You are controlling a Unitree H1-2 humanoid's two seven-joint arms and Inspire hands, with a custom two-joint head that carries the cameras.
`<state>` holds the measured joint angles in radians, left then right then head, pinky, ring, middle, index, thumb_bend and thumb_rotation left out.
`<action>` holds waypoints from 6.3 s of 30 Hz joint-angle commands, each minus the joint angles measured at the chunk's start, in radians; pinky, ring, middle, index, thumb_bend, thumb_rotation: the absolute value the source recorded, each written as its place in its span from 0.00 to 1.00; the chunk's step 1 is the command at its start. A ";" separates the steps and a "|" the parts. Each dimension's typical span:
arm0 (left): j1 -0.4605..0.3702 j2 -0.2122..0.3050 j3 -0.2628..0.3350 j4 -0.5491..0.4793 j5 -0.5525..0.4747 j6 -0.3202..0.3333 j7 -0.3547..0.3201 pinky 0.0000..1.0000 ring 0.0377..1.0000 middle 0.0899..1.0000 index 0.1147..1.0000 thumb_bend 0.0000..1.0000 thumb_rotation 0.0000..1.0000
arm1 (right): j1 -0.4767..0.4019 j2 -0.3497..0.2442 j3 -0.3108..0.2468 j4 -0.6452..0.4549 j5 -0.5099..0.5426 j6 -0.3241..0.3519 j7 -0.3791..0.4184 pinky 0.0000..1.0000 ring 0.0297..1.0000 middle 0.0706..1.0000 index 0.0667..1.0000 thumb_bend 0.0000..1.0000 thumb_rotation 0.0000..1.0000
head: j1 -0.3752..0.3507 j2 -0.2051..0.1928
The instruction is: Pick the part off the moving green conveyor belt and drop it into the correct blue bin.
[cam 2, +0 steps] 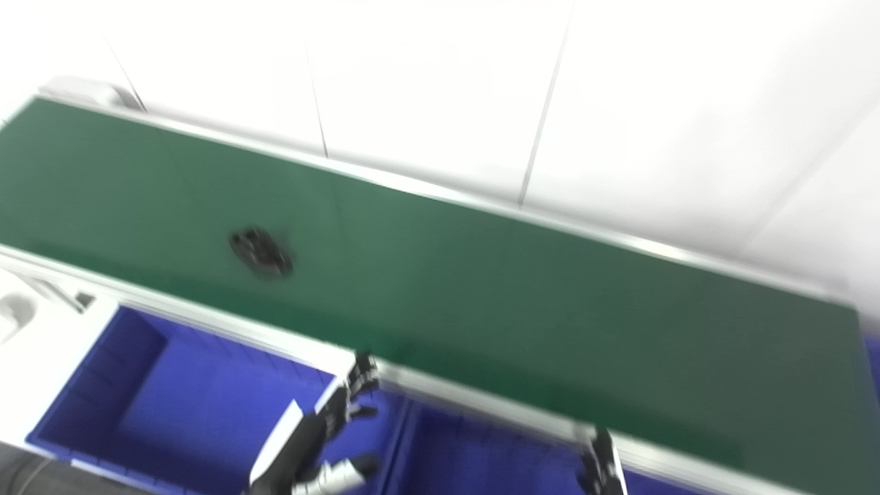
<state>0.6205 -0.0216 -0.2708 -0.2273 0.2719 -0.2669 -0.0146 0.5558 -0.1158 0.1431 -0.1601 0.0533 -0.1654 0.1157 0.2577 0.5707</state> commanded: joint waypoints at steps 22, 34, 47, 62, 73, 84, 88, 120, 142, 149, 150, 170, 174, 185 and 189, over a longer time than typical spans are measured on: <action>0.006 0.001 -0.011 -0.032 0.008 0.003 0.014 0.79 0.94 0.99 1.00 0.81 0.70 | -0.009 -0.008 -0.023 -0.026 0.004 -0.076 0.036 0.97 0.99 1.00 1.00 0.78 0.98 | -0.028 0.045; 0.012 0.058 0.001 -0.078 0.019 0.067 -0.008 0.82 0.95 1.00 1.00 0.72 0.79 | -0.140 0.137 0.004 -0.248 -0.348 -0.019 -0.075 0.94 0.98 0.99 0.97 0.80 0.63 | -0.073 0.079; 0.002 0.051 -0.017 -0.074 0.030 0.065 -0.002 0.87 0.97 1.00 1.00 0.72 0.81 | -0.505 0.214 0.117 -0.141 -0.700 0.244 -0.047 0.72 0.82 0.89 0.89 0.91 0.51 | -0.086 0.090; -0.014 0.039 -0.034 -0.075 0.028 0.086 -0.001 0.87 0.97 1.00 1.00 0.73 0.83 | -0.795 0.162 0.334 0.104 -1.162 0.413 -0.061 0.61 0.77 0.84 0.88 0.98 0.49 | -0.083 0.096; -0.024 0.027 -0.045 -0.074 0.026 0.097 0.002 0.87 0.97 1.00 1.00 0.73 0.84 | -0.896 0.190 0.425 0.277 -1.278 0.441 -0.089 0.59 0.75 0.82 0.85 0.98 0.49 | -0.070 0.100; -0.024 0.009 -0.061 -0.070 0.031 0.109 0.006 0.86 0.98 1.00 1.00 0.74 0.82 | -0.966 0.208 0.515 0.455 -1.314 0.441 -0.130 0.58 0.72 0.78 0.82 0.99 0.51 | -0.041 0.103; -0.020 0.001 -0.066 -0.074 0.029 0.118 0.002 0.86 0.98 1.00 1.00 0.75 0.81 | -0.971 0.223 0.519 0.481 -1.284 0.432 -0.137 0.54 0.69 0.75 0.81 0.99 0.52 | -0.032 0.105; 0.037 -0.018 -0.142 -0.159 0.089 0.188 0.017 0.62 0.93 1.00 1.00 0.77 0.82 | -0.937 0.198 0.611 0.677 -1.078 0.352 -0.205 0.13 0.16 0.22 0.44 0.51 0.14 | 0.031 0.146; 0.037 0.007 -0.126 -0.168 0.072 0.184 0.013 0.77 0.94 1.00 1.00 0.69 0.83 | -0.881 0.153 0.613 0.615 -1.039 0.358 -0.271 0.09 0.12 0.17 0.43 0.51 0.14 | -0.028 0.162; 0.032 0.040 -0.093 -0.189 0.040 0.187 -0.004 0.87 0.97 1.00 1.00 0.67 0.86 | -0.818 0.058 0.580 0.289 -1.055 0.353 -0.186 0.10 0.13 0.19 0.45 0.51 0.14 | -0.175 0.190; 0.030 0.049 -0.086 -0.192 0.036 0.188 -0.008 0.88 0.97 1.00 1.00 0.66 0.87 | -0.810 0.037 0.573 0.237 -1.065 0.352 -0.165 0.10 0.14 0.19 0.45 0.51 0.14 | -0.213 0.192; -0.018 0.189 0.082 -0.288 -0.114 0.290 -0.099 0.99 1.00 1.00 1.00 0.75 1.00 | -0.390 -0.064 0.381 -0.407 -1.303 0.372 0.247 0.10 0.13 0.19 0.45 0.51 0.14 | -0.629 0.349; -0.035 0.194 0.108 -0.324 -0.147 0.348 -0.118 0.97 0.99 1.00 1.00 0.77 1.00 | -0.276 0.015 0.394 -0.455 -1.430 0.380 0.389 0.10 0.13 0.20 0.45 0.51 0.14 | -0.650 0.382; -0.059 0.176 0.114 -0.347 -0.140 0.400 -0.131 0.96 0.96 1.00 1.00 0.83 0.99 | -0.234 0.087 0.311 -0.345 -1.465 0.362 0.552 0.18 0.23 0.41 0.45 0.53 0.01 | -0.611 0.405; -0.054 0.170 0.111 -0.352 -0.132 0.404 -0.128 0.96 0.96 1.00 1.00 0.82 0.99 | -0.240 0.084 0.313 -0.329 -1.473 0.353 0.596 0.18 0.23 0.43 0.45 0.53 0.00 | -0.596 0.399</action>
<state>0.5635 0.1513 -0.1555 -0.5469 0.1335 0.1462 -0.1484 0.3316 -0.0388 0.4542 -0.4760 -1.4156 0.1949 0.7121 -0.3391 0.9695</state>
